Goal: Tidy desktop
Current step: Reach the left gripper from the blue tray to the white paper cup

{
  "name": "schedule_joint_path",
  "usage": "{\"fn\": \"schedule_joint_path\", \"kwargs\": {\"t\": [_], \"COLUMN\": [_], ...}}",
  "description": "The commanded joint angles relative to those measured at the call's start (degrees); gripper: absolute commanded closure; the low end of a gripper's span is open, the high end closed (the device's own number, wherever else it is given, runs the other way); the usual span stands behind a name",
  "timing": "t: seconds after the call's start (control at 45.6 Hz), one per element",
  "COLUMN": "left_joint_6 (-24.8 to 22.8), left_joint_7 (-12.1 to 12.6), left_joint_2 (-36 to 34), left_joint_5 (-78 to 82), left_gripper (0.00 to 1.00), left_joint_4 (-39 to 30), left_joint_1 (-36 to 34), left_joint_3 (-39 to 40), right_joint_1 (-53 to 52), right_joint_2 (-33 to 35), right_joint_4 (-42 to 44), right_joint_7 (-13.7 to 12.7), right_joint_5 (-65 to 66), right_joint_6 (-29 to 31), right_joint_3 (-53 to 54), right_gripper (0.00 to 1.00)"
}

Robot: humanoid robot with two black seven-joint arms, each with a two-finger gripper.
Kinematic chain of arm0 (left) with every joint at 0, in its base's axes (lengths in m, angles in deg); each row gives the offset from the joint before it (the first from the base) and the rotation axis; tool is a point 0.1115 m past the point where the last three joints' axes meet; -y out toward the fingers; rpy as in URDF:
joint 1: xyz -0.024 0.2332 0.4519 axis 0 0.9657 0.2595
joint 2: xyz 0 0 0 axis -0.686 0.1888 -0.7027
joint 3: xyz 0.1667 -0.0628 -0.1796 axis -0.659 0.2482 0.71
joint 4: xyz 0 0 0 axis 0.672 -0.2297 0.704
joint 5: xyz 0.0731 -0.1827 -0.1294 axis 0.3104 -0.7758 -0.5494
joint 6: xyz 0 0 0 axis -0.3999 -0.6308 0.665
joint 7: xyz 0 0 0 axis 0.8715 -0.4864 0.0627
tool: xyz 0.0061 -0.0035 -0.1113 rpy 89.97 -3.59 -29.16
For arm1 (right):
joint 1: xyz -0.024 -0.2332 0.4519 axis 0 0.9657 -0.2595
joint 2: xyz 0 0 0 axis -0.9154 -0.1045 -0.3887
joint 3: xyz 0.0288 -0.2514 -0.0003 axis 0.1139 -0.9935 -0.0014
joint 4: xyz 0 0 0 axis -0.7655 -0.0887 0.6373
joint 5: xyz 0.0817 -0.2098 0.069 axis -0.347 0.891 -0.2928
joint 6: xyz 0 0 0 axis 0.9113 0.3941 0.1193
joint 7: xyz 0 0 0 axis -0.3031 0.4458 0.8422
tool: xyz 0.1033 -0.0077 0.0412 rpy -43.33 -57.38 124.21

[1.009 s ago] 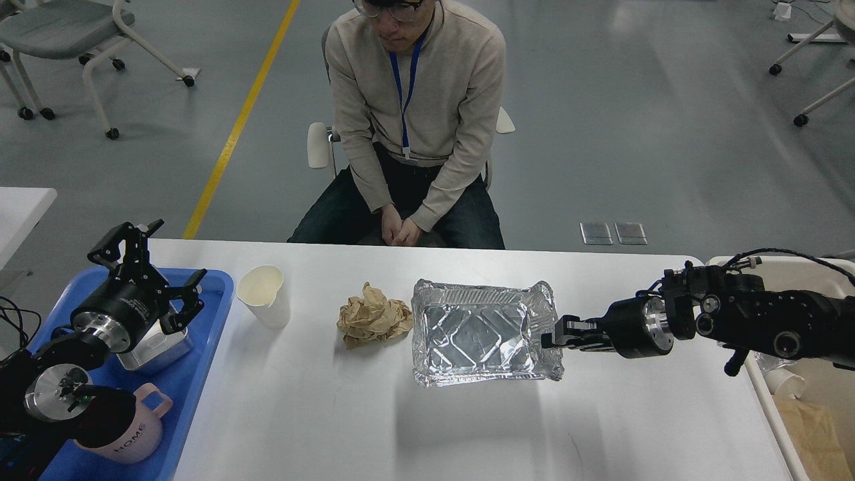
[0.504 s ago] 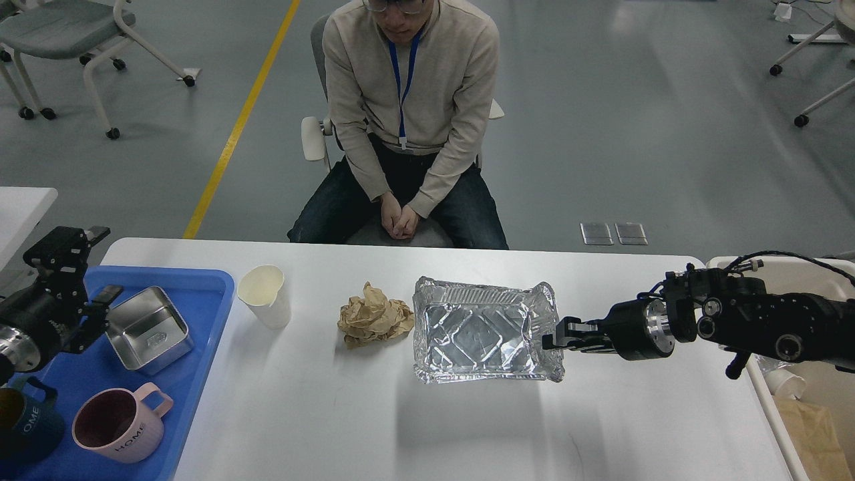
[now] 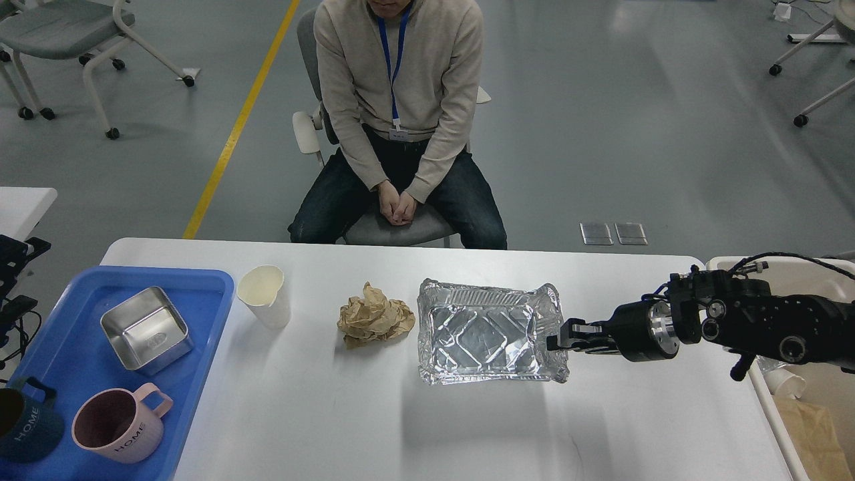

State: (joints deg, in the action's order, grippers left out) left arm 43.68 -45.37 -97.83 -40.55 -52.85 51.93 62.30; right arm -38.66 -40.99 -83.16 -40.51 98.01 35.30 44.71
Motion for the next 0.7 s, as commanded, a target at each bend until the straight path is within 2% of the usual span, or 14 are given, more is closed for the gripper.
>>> {"fn": "schedule_joint_path", "kwargs": {"t": [0.0,0.219,0.373,0.592,0.68], "left_joint_6": [-0.3,-1.2,-7.2,-8.0,-10.1], "left_joint_7": [-1.2,-1.7,-4.2,-2.9,-2.4], "left_joint_2": [-1.4,-1.3,-1.3,0.5,1.2], "left_joint_5": [1.8,2.6,5.1,9.4,9.4], "left_gripper": [0.04,0.03,0.04,0.04,0.04], "left_joint_4": [0.0,0.6,0.8,2.3,4.0], "left_joint_1": [-0.2,-0.6,-1.6,-4.3,-6.7], "left_joint_3": [-0.5,-1.1,-1.3,-2.3,-4.8], "right_joint_1": [-0.1,-0.4,-0.4,-0.4,-0.4], "right_joint_2": [0.0,0.2,0.8,0.8,0.8], "right_joint_4": [0.0,-0.9,-1.9,-2.9,-3.2], "right_joint_7": [0.1,0.1,0.1,0.1,0.1], "right_joint_5": [0.0,0.0,0.0,0.0,0.0], "right_joint_6": [-0.1,-0.4,-0.8,-1.6,-1.8], "right_joint_3": [0.0,0.0,-0.1,-0.1,-0.1], "right_gripper": [1.00,1.00,1.00,1.00,1.00]}}
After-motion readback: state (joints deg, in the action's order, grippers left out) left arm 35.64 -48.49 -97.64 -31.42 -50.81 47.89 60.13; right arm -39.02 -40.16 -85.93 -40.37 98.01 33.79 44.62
